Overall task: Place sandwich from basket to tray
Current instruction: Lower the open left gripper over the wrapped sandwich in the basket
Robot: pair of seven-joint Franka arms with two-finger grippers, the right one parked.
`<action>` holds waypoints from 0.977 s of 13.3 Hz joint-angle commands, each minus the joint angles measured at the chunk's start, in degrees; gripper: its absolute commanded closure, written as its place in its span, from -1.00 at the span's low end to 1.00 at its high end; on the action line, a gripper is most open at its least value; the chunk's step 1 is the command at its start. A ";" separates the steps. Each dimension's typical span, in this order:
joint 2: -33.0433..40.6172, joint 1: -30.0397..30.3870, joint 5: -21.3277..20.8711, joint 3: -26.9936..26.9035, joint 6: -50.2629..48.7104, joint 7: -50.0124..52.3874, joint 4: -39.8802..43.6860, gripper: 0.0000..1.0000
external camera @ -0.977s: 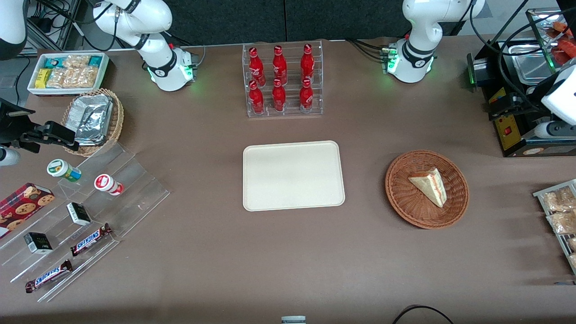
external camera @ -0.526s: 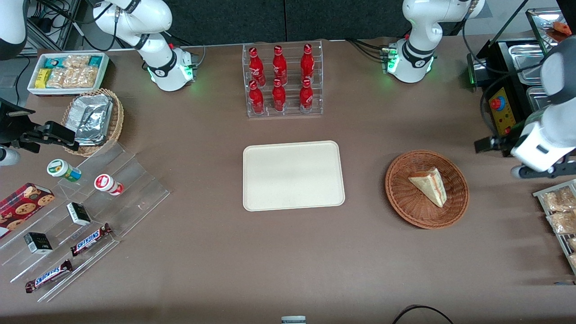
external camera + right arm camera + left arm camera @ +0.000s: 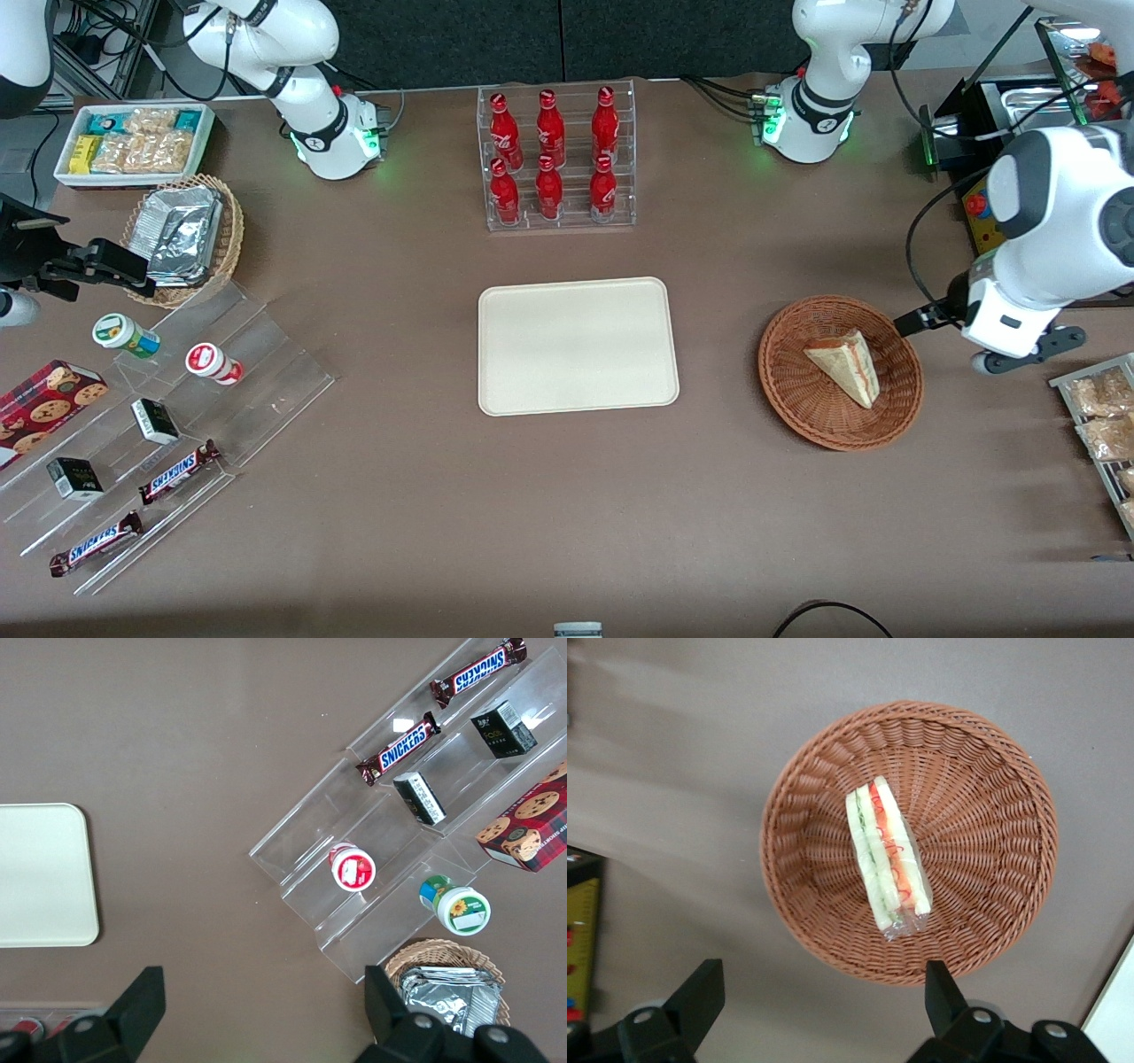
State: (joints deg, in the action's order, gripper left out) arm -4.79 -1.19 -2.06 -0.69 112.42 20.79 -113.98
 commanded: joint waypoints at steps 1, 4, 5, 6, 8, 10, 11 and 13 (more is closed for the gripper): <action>4.18 0.40 0.83 0.51 8.48 5.73 -8.43 -1.00; 3.48 -0.04 0.92 0.77 16.23 9.95 -12.39 -1.00; 2.87 -0.56 0.92 0.78 17.90 10.23 -13.19 -1.00; 2.69 -1.09 0.92 0.78 19.31 10.49 -13.89 -1.00; 1.37 -2.14 0.92 0.78 22.48 13.12 -14.68 -1.00; 0.05 -2.76 0.92 0.78 25.55 14.36 -15.47 -1.00; -0.65 -2.94 0.92 0.78 26.78 14.36 -15.83 -1.00; -2.14 -3.20 0.92 0.78 30.03 14.80 -17.23 -1.00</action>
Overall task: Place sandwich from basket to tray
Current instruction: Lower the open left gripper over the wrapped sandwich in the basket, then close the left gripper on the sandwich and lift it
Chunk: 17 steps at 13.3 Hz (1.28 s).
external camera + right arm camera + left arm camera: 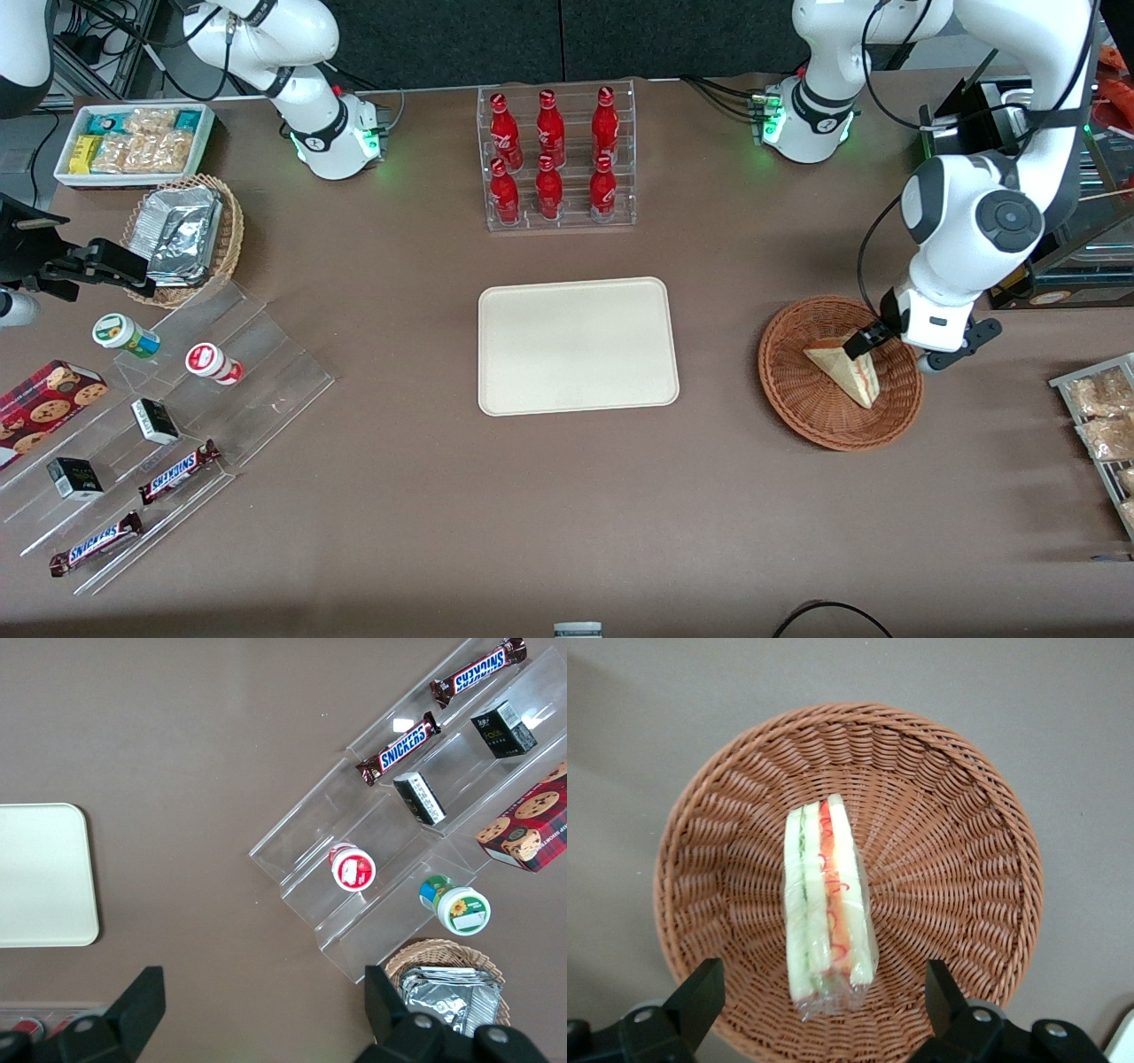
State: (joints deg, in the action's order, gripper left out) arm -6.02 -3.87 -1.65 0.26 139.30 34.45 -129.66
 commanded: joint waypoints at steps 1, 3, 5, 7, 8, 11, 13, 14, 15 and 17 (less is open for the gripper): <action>-1.27 -0.52 0.50 -0.17 4.65 1.40 -2.26 -1.00; -2.59 -0.52 0.50 -0.17 7.12 1.58 -3.05 -1.00; -3.47 -0.52 0.50 -0.17 7.48 1.58 -3.58 -1.00; -4.26 -0.52 0.42 -0.17 8.18 1.58 -4.19 -1.00; -4.61 -0.52 0.33 -0.17 8.97 1.50 -4.54 -1.00; -4.62 -0.52 0.33 -0.17 9.24 1.67 -4.90 0.18; -4.35 -0.52 0.33 -0.17 8.89 1.50 -4.55 1.00; -4.26 -0.52 0.41 -0.17 8.80 1.50 -4.46 1.00; -4.26 -0.52 0.42 -0.17 8.71 1.41 -4.29 1.00; -3.30 -0.52 0.33 -0.17 8.63 0.79 -4.11 1.00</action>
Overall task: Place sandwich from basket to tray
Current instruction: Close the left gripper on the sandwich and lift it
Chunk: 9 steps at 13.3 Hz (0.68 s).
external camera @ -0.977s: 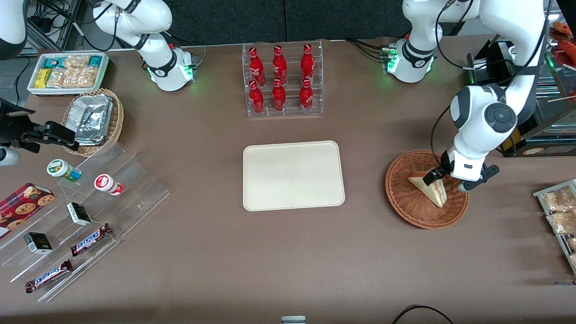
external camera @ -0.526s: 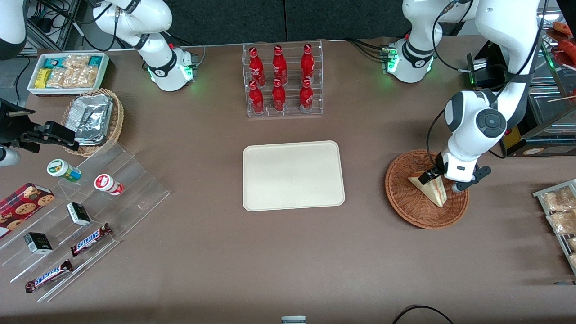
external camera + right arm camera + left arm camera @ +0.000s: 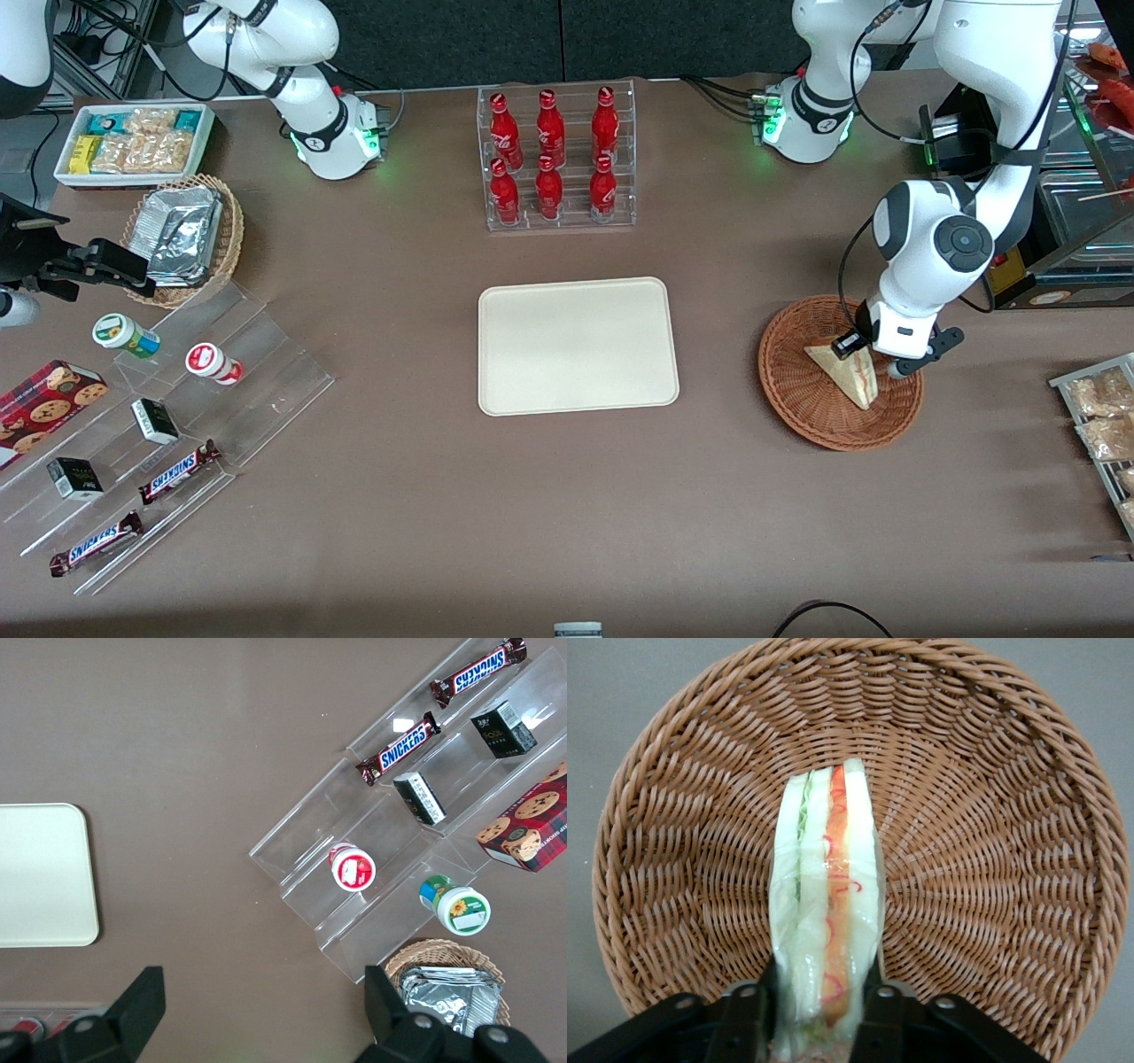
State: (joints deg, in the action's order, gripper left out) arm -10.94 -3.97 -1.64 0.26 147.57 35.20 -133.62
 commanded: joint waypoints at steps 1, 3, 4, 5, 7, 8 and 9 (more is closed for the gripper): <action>2.49 -0.43 0.33 -0.08 -0.95 0.05 0.55 1.00; 3.20 -0.43 0.06 1.22 -8.92 0.13 4.83 1.00; 3.29 -0.60 -0.20 2.54 -13.58 0.31 7.90 1.00; 3.29 -0.60 -0.29 3.42 -17.89 0.74 11.07 1.00; 2.94 -1.65 -0.29 5.27 -28.51 0.75 18.79 1.00; 2.51 -2.96 -0.29 5.89 -33.44 0.84 22.84 1.00; 1.63 -4.89 -0.20 6.15 -36.44 1.36 25.75 1.00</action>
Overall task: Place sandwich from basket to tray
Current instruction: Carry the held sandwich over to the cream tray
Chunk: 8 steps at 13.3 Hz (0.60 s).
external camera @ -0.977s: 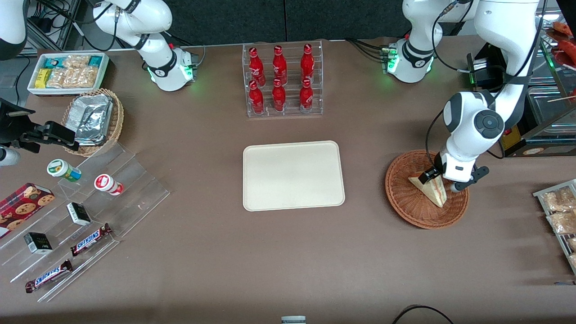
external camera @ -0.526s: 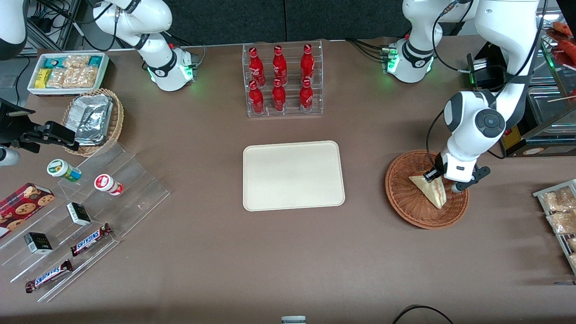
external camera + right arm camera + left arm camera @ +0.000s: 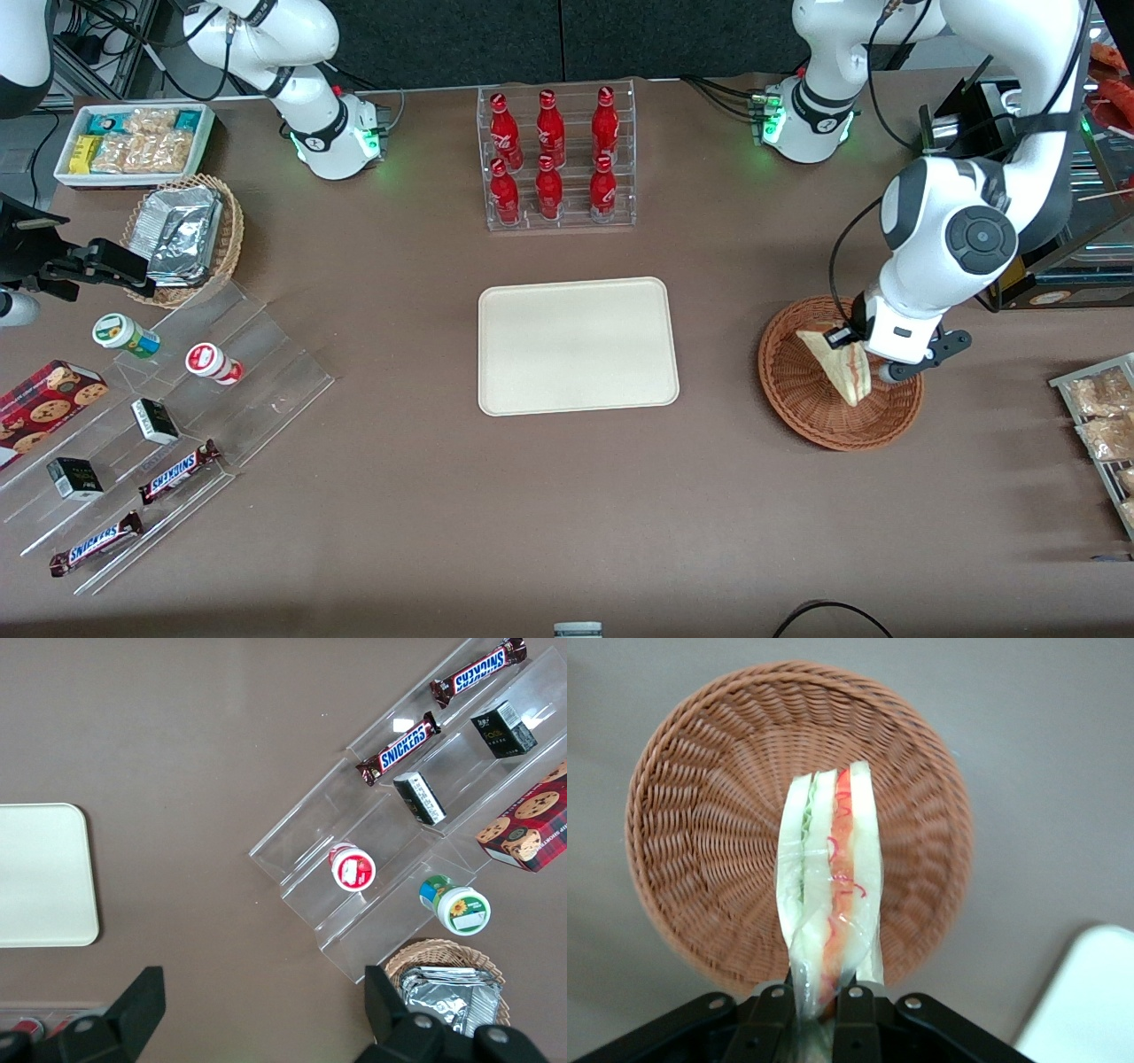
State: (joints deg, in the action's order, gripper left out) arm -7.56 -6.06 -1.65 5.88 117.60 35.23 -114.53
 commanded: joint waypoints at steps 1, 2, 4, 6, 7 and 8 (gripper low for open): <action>-2.63 -5.77 -0.19 0.53 -7.64 3.24 8.69 1.00; -3.85 -8.67 -0.19 0.53 -7.82 5.52 10.37 1.00; -7.54 -14.65 -0.28 0.45 -8.17 8.18 14.93 1.00; -11.14 -17.74 0.42 0.53 -8.26 8.44 18.71 1.00; -12.64 -19.58 0.51 0.53 -8.26 8.36 20.30 1.00; -13.96 -21.34 0.25 0.53 -7.83 8.10 21.27 1.00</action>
State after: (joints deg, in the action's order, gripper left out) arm -17.48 -24.72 -1.64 7.20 111.35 43.47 -98.52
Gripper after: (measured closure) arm 0.850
